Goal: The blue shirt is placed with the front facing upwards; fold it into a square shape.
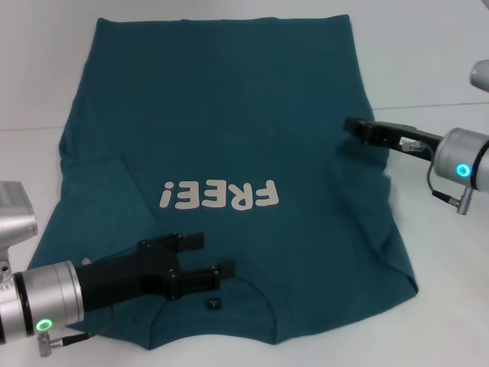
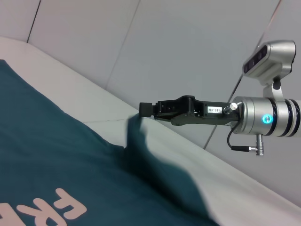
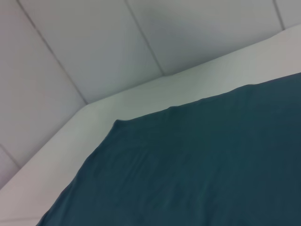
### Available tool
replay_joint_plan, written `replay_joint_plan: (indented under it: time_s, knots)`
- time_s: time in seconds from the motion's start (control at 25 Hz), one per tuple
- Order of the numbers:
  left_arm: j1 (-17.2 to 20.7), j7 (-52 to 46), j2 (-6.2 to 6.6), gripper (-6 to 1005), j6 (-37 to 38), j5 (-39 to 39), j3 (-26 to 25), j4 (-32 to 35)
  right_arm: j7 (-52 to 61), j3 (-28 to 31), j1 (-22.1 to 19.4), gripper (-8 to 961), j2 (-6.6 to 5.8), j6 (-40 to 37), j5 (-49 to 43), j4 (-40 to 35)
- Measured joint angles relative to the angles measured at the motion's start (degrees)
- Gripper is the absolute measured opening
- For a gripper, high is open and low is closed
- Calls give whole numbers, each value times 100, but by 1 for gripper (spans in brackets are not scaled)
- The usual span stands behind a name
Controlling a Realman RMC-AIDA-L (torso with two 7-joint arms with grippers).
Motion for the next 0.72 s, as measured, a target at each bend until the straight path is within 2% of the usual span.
replay_joint_plan:
  time_s: [0.24,0.48,0.72]
  knots:
    - [0,0,0,920,-122,12,13,-24,-206,-236,107,97,25,-188,34,42]
    - [0,0,0,920,-137,5,27,-32,-235,-248,-72,295,-4,-331,445,-21]
    - [-4,0,0,920,-135,1,37,-32,47,-251,-413,582,-96,-547,400,-82]
